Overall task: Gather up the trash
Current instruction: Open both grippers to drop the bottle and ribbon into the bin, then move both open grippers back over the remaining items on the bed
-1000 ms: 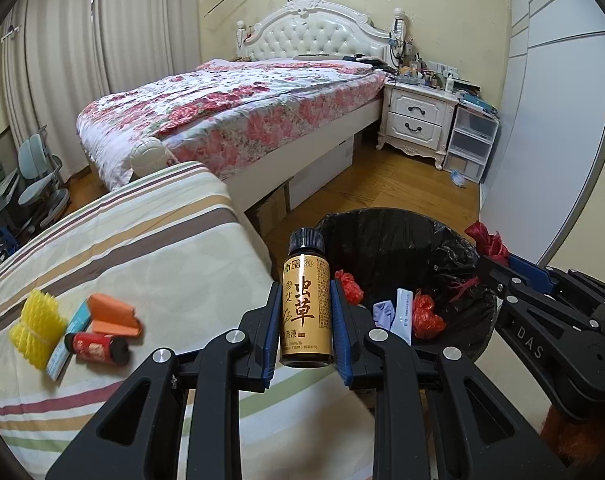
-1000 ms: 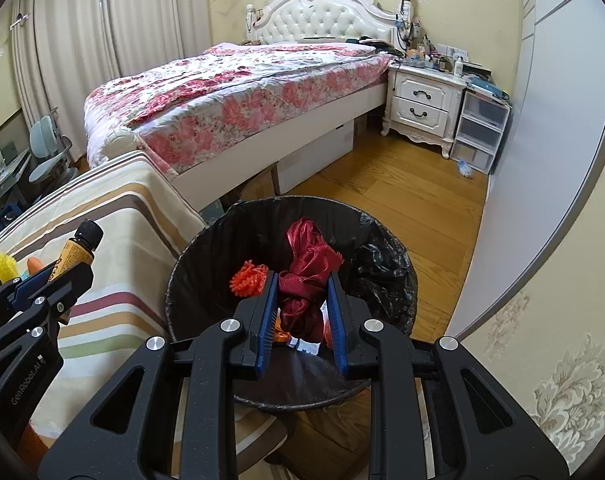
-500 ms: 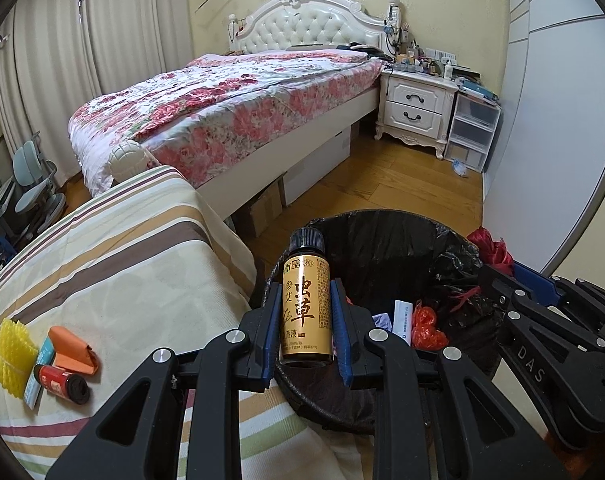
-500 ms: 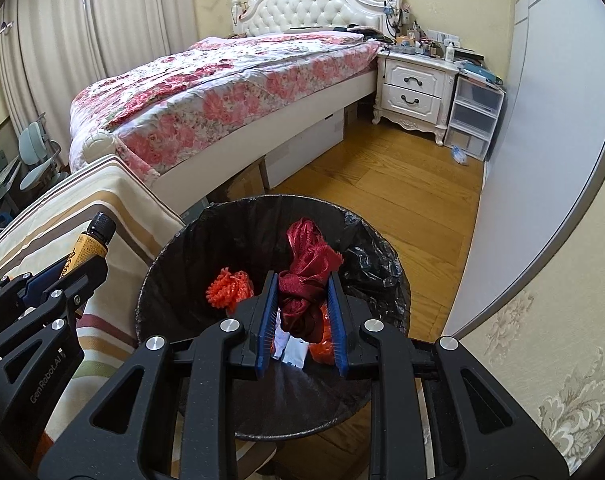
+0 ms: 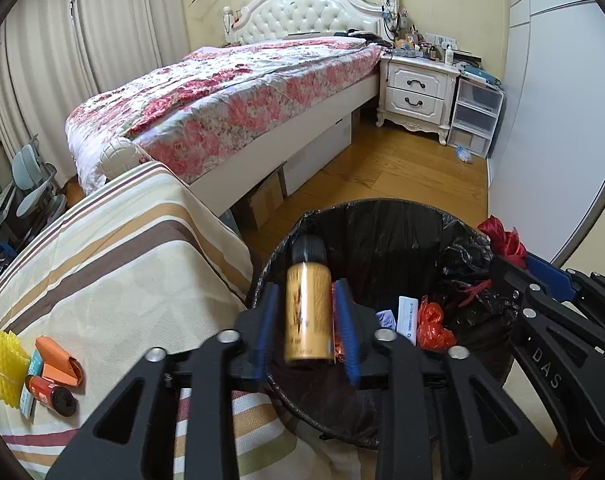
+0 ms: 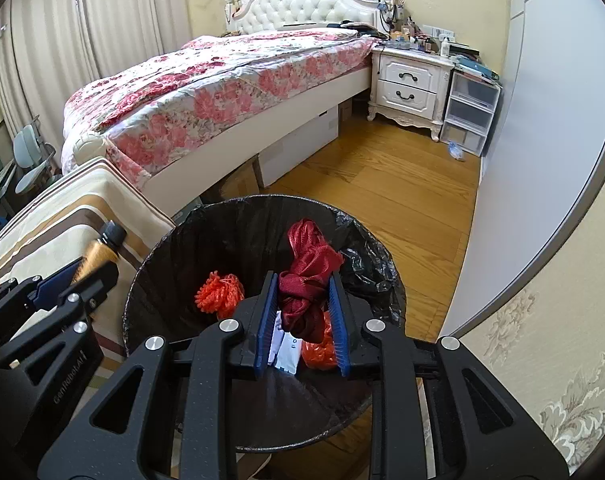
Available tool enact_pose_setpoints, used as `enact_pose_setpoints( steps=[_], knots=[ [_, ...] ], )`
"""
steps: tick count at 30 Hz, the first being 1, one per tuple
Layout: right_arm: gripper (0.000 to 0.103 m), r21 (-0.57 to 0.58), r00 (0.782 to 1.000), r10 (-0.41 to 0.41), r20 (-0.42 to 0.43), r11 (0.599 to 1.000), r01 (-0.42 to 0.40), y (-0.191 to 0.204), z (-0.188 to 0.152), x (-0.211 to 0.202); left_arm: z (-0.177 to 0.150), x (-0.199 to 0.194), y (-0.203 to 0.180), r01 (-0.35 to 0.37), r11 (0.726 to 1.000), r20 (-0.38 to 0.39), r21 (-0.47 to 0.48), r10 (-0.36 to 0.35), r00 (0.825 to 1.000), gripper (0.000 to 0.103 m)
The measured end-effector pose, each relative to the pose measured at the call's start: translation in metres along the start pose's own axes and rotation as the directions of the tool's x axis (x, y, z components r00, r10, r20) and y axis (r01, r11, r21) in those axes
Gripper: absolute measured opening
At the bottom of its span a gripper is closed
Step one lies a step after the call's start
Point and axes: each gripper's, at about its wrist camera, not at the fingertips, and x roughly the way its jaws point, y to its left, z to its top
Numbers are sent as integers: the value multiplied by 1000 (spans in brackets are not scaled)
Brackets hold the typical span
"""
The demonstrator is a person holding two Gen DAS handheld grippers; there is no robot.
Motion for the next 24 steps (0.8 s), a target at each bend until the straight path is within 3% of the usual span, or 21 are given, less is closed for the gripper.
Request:
enact_pose_setpoints(
  steps=[2,7,15,24],
  knots=[
    [38,4,1000,-6,6,1000,6,-1,0,-1,-1,-1,0,-5,1000,3,1,5,1000,46],
    [39,4,1000,-19,7,1000,19,-2,-1,-3,-3,-5,4,-8,1000,9,-7,8,1000,58],
    [42,-22,1000,-10,12,1000,10,9,-6,-12,-12,-23,26,-24,998,15,-51,25,1000,62],
    [44,-88,999,43,-3,995,-43,48,-18,-21,-32,-52,67,-69,992,23,-109,71,997,62]
  ],
)
